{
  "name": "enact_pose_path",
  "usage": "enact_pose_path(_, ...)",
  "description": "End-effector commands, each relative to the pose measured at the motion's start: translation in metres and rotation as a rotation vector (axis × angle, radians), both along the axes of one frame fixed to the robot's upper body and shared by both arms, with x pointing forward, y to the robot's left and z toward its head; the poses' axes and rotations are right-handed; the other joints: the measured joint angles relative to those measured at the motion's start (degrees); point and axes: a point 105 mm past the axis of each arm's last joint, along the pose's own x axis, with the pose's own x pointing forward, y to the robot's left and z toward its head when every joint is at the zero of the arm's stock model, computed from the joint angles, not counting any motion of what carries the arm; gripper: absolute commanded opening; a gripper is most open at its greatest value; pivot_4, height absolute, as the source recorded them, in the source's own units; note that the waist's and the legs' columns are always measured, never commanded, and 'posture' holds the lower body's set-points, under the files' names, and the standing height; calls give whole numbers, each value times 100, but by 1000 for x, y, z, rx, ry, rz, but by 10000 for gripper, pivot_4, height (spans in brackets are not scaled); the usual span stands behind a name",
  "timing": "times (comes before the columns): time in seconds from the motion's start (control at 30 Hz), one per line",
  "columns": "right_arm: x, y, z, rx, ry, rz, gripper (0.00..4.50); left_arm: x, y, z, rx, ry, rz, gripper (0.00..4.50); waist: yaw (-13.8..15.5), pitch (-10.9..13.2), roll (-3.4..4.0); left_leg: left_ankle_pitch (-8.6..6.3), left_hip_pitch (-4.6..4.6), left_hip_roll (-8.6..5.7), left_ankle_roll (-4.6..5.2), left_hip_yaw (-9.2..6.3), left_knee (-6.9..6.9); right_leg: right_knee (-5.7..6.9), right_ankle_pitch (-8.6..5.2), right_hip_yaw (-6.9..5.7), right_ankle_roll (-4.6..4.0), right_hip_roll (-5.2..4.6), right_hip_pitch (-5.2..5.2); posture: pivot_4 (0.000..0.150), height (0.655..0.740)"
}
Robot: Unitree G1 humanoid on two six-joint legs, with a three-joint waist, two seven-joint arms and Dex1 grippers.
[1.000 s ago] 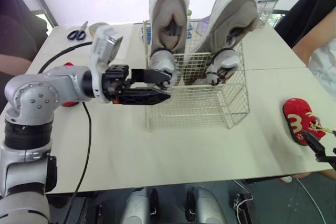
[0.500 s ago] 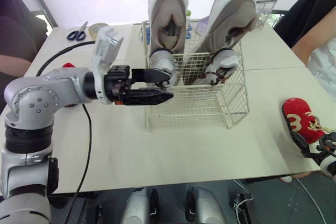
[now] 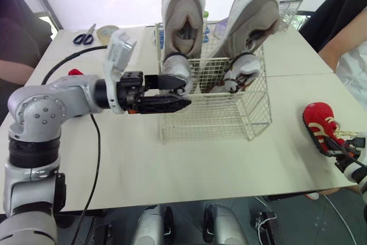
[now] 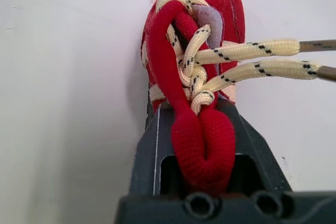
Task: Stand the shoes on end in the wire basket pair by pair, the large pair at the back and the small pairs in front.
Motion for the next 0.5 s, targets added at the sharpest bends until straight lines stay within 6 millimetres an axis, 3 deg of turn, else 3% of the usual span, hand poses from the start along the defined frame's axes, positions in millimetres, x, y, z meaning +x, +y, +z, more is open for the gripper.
enact_pose_path(0.03, 2, 2, 83, -155, -218, 14, 2500, 0, 2, 14, -38, -22, -23, 45000, 0, 3, 10, 0, 0, 0, 0, 0, 0, 2, 0, 0, 0, 0, 0, 1500, 7400)
enact_pose_path(0.1, 4, 8, 107, -203, -277, 31, 2500, 2, 3, 15, -47, -15, -27, 45000, 1, 3, 12, 0, 0, -1, 0, 3, 4, 6, 0, 4, 0, -1, -3, 1500, 7400)
enact_pose_path(0.23, 1, 30, 195, -359, -532, 108, 2500, 9, 5, 34, -128, -4, -40, 45000, 4, 4, 11, 1, 2, 0, -2, 0, 5, 17, -2, 3, 1, 0, -5, 1500, 7400)
enact_pose_path(0.3, 1, 51, 225, -408, -627, 193, 2500, 12, 7, 40, -148, -1, -46, 45000, 7, 4, 9, 2, 2, 0, -2, -1, 5, 20, -2, 3, 1, 0, -7, 1500, 7400)
enact_pose_path(0.4, 1, 93, 246, -457, -690, 398, 2500, 14, 8, 46, -155, -4, -56, 45000, 3, 5, 8, 3, 1, 1, -3, -1, 4, 25, -5, 2, 5, 0, -10, 1500, 7400)
enact_pose_path(0.5, 0, 138, 252, -489, -682, 652, 2500, 14, 12, 56, -177, -4, -65, 45000, -6, 8, 2, 3, 1, 1, -3, -1, 5, 25, -6, 2, 5, 0, -9, 1500, 7400)
